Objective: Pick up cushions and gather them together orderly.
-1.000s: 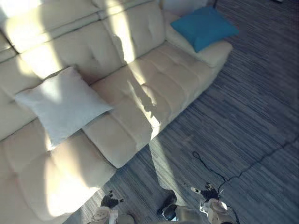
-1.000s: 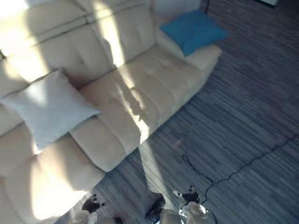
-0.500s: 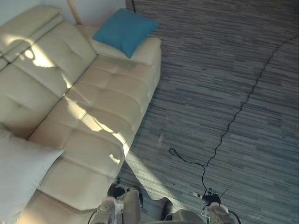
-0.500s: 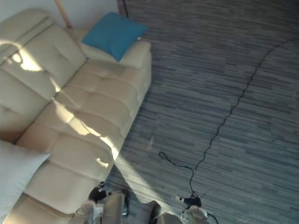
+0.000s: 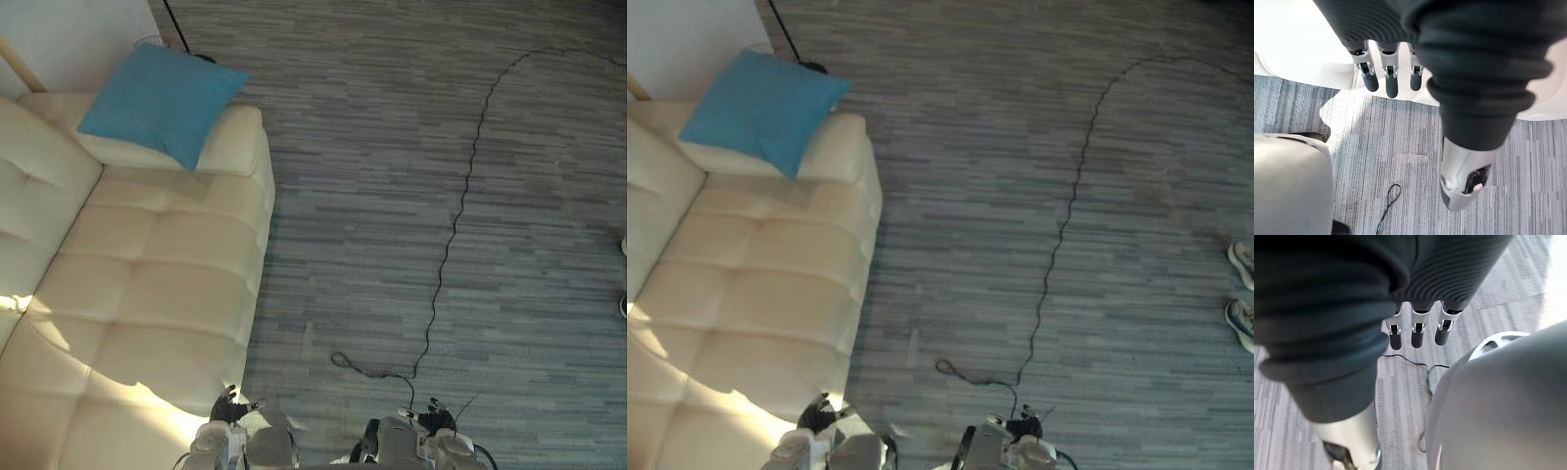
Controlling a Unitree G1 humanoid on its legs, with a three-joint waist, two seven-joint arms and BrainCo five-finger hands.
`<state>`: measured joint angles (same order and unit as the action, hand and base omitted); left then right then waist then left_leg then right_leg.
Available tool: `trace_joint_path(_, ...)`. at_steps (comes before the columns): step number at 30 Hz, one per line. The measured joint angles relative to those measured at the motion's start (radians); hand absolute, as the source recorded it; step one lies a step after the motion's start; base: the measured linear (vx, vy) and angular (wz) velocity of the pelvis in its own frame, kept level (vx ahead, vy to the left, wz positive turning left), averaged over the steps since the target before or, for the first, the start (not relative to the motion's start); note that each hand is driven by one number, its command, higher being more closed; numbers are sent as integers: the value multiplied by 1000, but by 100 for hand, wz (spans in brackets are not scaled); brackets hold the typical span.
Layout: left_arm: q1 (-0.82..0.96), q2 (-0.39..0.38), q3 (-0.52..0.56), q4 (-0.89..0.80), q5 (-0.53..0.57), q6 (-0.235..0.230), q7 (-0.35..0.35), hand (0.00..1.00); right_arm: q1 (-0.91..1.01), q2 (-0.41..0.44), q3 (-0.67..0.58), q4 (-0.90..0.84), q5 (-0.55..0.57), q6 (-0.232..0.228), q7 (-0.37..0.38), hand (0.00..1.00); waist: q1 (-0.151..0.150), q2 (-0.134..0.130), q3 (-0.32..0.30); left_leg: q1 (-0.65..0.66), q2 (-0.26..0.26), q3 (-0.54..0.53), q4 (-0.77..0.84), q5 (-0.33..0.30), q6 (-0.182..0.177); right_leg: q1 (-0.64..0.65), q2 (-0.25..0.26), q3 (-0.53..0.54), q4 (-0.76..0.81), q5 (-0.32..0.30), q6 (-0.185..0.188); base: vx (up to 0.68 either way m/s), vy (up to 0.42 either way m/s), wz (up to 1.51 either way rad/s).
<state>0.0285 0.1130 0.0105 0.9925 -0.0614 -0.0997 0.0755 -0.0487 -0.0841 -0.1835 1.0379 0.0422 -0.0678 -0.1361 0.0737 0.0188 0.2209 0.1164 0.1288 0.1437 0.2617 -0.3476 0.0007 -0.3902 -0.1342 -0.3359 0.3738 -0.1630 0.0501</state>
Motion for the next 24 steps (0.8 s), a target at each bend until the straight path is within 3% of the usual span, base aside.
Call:
trace_joint_path(1,8,1,0,1,1,0,-1,0,6,0,0,0,0,0,0,0,-7,-19,-4,23,-8,-20,6,-10,-21,2,14,45,-76,118,-16,587,-208,27)
trace_joint_path(2,11,-25,1,11,3,-1,1,0,0,-20,-4,-2,0,-1,-1,0,-16,28,-9,39,36,-78,35,-13,-41,4,53,78,-30,178,-55,685,-254,38)
trace_joint_path(3,11,-42,-1,12,12,-3,-3,0,-5,-31,-6,-4,0,-2,0,0,-19,41,-14,5,48,-127,108,31,-100,-6,45,57,29,166,-65,678,-260,33)
trace_joint_path(4,11,-51,-1,14,17,-3,-2,0,-2,-33,-7,-3,0,-2,1,0,-21,43,-15,-13,49,-146,152,57,-107,1,42,46,47,139,-76,558,-234,48)
trace_joint_path(5,7,-60,0,15,21,-4,-5,0,6,-33,-11,-2,2,-2,1,0,-25,52,-13,-69,60,-173,287,141,-109,48,42,17,52,92,-86,449,-205,44)
trace_joint_path(6,0,-60,1,16,21,-5,-6,0,9,-34,-11,-2,2,-1,1,0,-26,55,-11,-93,65,-178,346,185,-108,72,44,5,43,79,-91,566,-237,71)
trace_joint_path(7,-8,-58,3,21,18,-3,-13,0,25,-36,-5,-2,2,1,1,0,-26,58,-6,-172,94,-177,533,310,-124,173,52,-30,-12,55,-104,559,-213,72)
trace_joint_path(8,-8,-57,5,11,18,-9,-20,0,30,-31,-4,1,5,1,0,0,-12,48,4,-252,134,-133,723,255,-92,286,73,-46,-79,41,-118,550,-195,63)
trace_joint_path(10,-13,-49,7,-10,19,-21,-22,0,25,-32,-8,3,9,2,-1,0,-9,36,11,-358,129,-76,839,172,-61,412,80,-58,-173,32,-122,511,-137,36)
trace_joint_path(12,-19,-48,10,-27,18,-23,-22,0,0,-37,-13,1,19,-1,-5,0,-7,31,14,-447,103,-25,792,115,-56,484,81,-63,-232,33,-121,457,-53,10)
trace_joint_path(13,-21,-48,10,-42,18,-24,-21,0,-19,-34,-23,1,28,-1,-12,0,-1,31,14,-499,76,16,656,91,-58,521,79,-62,-260,31,-118,425,58,-13)
trace_joint_path(15,-32,-49,6,-42,19,-21,-20,0,-22,-30,-45,-2,39,-3,-19,0,12,26,18,-515,20,54,382,124,-38,570,62,-63,-269,1,-68,460,115,-16)
trace_joint_path(16,-31,-51,1,-40,18,-20,-19,0,-20,-29,-48,-2,39,-3,-22,0,16,33,13,-510,0,55,223,206,-30,597,66,-59,-272,-25,-29,510,173,-19)
trace_joint_path(17,-33,-55,5,-40,9,-22,-21,0,-21,-20,-49,4,39,-2,-25,0,27,48,18,-495,-12,44,132,320,18,635,81,-36,-275,-64,17,506,164,-3)
trace_joint_path(18,-48,-44,2,-38,13,-21,-16,0,-20,0,-46,4,38,2,-27,0,24,4,16,-490,-36,61,130,308,16,636,49,-37,-277,-67,22,493,140,-5)
trace_joint_path(19,-50,-27,11,-41,10,-21,-18,0,-21,16,-44,4,38,1,-29,0,37,-28,12,-498,-55,62,163,242,11,632,28,-20,-266,-54,18,486,114,3)
trace_joint_path(22,-48,-28,13,-35,4,-20,-17,0,-26,10,-43,3,35,1,-26,0,40,-27,12,-473,-55,85,272,135,41,611,-22,26,-85,-69,49,498,163,-13)
trace_joint_path(24,-48,-24,10,-24,-1,-14,-17,0,-29,10,-35,3,33,-1,-16,0,37,-28,12,-392,-58,101,268,73,40,471,-92,69,299,-65,114,442,136,-23)
